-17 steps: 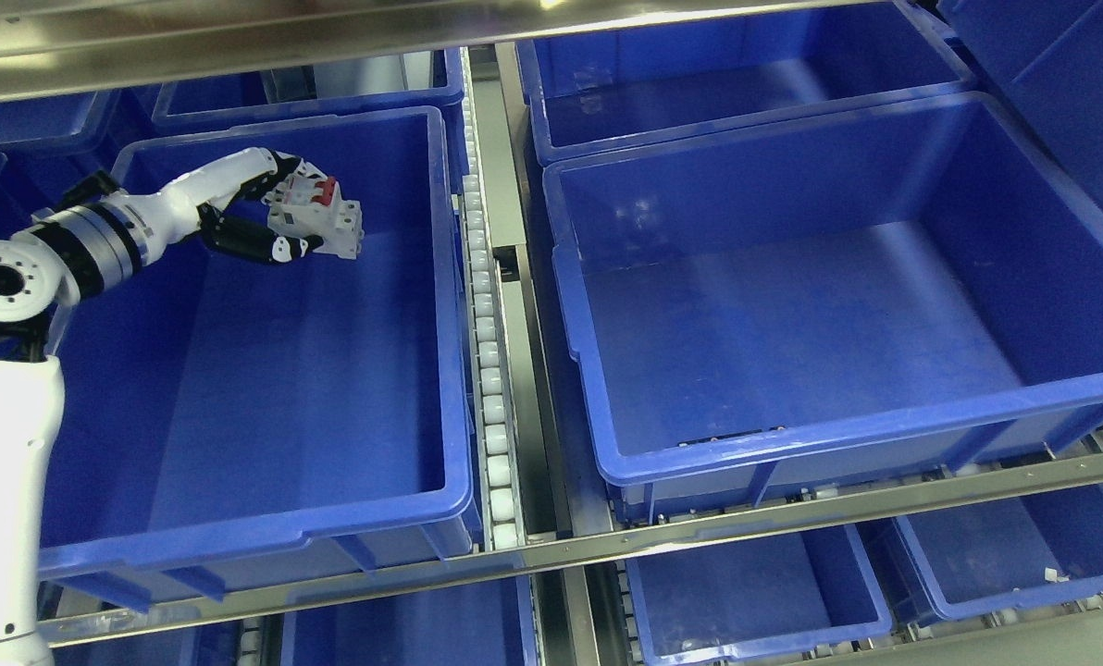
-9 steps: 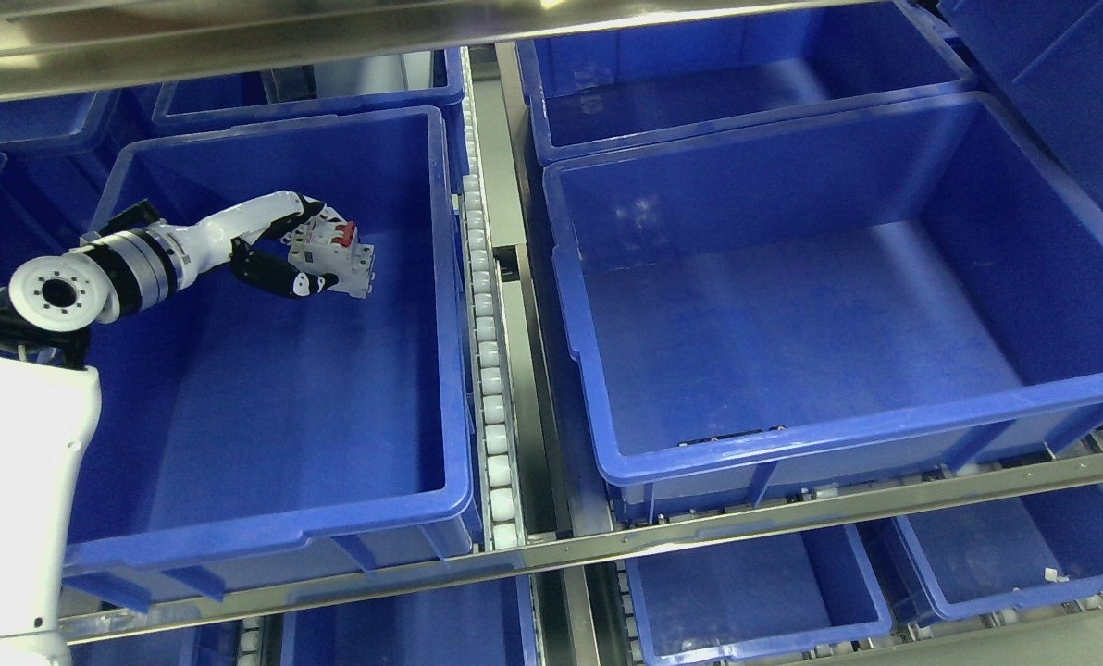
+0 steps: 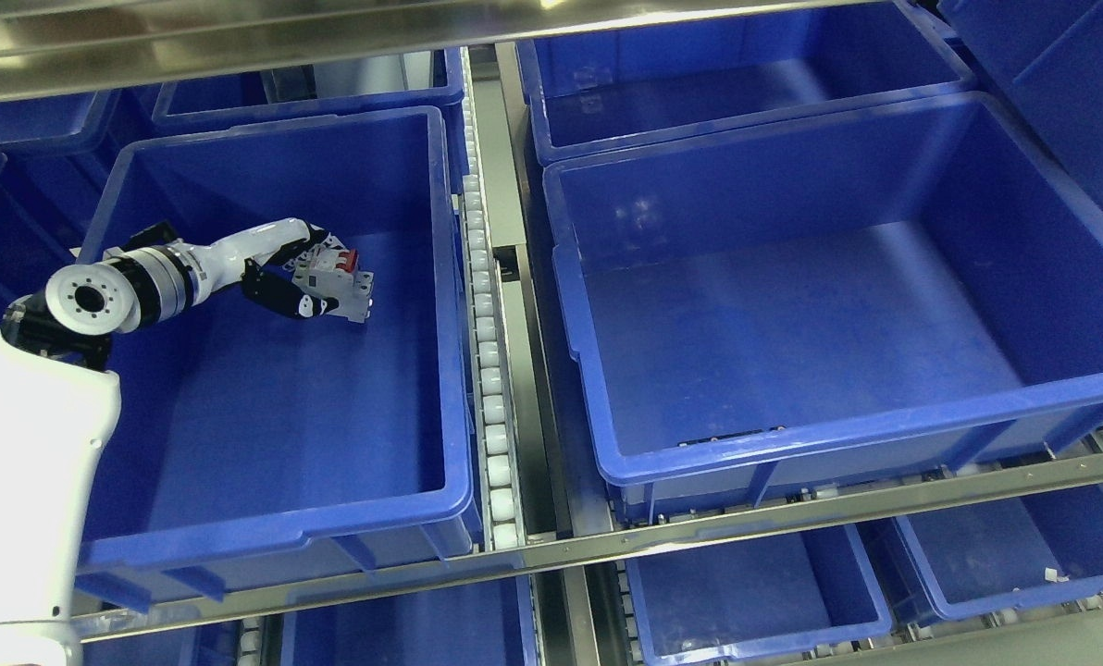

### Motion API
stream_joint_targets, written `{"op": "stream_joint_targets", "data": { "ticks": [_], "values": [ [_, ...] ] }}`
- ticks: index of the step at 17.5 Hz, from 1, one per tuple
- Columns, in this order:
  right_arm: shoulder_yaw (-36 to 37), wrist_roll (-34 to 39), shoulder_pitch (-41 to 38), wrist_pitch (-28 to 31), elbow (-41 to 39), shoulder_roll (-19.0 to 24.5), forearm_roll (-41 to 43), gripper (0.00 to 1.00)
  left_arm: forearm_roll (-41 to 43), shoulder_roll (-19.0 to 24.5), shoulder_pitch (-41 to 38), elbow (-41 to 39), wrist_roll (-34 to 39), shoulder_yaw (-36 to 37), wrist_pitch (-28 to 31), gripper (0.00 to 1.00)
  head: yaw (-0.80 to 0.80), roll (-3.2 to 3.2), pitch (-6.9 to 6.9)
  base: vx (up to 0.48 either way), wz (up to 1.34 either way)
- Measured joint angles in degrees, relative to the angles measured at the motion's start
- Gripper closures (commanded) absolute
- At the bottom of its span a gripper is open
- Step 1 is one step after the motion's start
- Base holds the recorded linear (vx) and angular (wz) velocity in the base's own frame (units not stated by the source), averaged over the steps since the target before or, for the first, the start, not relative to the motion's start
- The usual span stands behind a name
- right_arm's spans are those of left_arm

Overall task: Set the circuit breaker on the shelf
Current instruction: 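Lower the breaker into the bin and open the left hand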

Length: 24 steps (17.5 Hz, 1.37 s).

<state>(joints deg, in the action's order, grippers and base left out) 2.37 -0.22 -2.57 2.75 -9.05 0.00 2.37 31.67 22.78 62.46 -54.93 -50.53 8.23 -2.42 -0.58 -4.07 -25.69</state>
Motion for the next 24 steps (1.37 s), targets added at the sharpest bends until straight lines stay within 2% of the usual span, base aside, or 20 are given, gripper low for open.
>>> {"op": "stream_joint_targets", "data": {
  "ticks": [2, 5, 13, 17, 18, 24],
  "values": [
    [0.0, 0.0, 0.0, 0.0, 0.0, 0.0, 0.0, 0.0, 0.4, -0.04, 0.1, 0.78, 0.11, 0.16, 0.0, 0.5, 0.0, 0.0, 0.0, 0.0, 0.0],
    [0.0, 0.0, 0.0, 0.0, 0.0, 0.0, 0.0, 0.0, 0.76, -0.1, 0.15, 1.69, 0.21, 0.31, 0.0, 0.39, 0.0, 0.0, 0.0, 0.0, 0.0],
    [0.0, 0.0, 0.02, 0.0, 0.0, 0.0, 0.0, 0.0, 1.06, -0.18, 0.42, 3.03, 0.36, 0.22, -0.15, 0.22, 0.0, 0.0, 0.0, 0.0, 0.0],
    [0.0, 0.0, 0.02, 0.0, 0.0, 0.0, 0.0, 0.0, 1.18, -0.02, 0.55, 3.36, 2.86, 0.3, -0.26, 0.03, 0.0, 0.0, 0.0, 0.0, 0.0],
    [0.0, 0.0, 0.01, 0.0, 0.0, 0.0, 0.0, 0.0, 1.23, 0.09, 0.59, 3.44, 3.79, 0.35, -0.35, 0.01, 0.0, 0.0, 0.0, 0.0, 0.0],
    [0.0, 0.0, -0.01, 0.0, 0.0, 0.0, 0.0, 0.0, 1.26, 0.37, 0.59, 3.7, 7.44, -0.48, -0.32, 0.0, 0.0, 0.0, 0.0, 0.0, 0.0]
  ]
}}
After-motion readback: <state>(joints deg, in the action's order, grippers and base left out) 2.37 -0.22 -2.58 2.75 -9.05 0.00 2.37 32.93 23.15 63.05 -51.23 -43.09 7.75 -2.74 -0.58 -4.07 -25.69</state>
